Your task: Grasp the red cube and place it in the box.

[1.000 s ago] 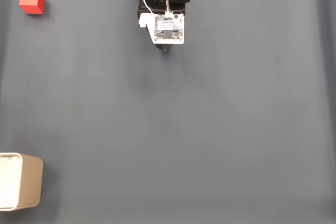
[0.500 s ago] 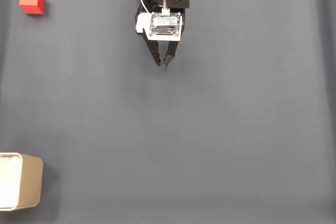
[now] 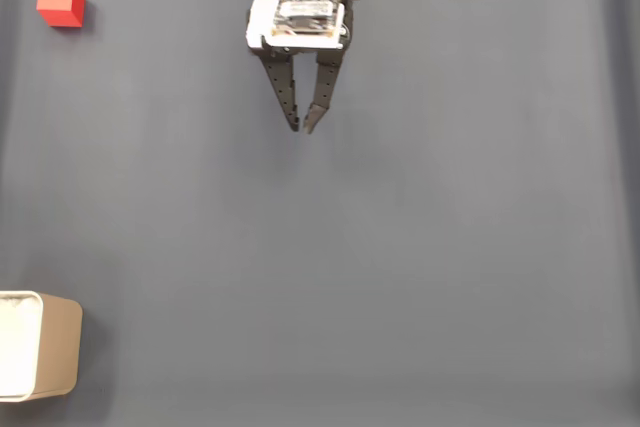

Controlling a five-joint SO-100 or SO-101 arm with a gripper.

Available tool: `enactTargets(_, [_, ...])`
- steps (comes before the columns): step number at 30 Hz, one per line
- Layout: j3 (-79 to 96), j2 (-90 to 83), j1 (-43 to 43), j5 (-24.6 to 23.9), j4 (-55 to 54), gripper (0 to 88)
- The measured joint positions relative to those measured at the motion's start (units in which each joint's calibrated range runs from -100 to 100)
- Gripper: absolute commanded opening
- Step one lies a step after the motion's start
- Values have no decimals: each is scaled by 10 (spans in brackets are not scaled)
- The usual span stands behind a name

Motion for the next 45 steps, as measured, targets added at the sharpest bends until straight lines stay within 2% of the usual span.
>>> enactTargets(9, [-107, 76, 64, 7, 0, 0])
enactTargets(21, [-235, 197, 225, 10, 8, 0])
enactTargets(45, [-308, 262, 477, 8, 78, 0])
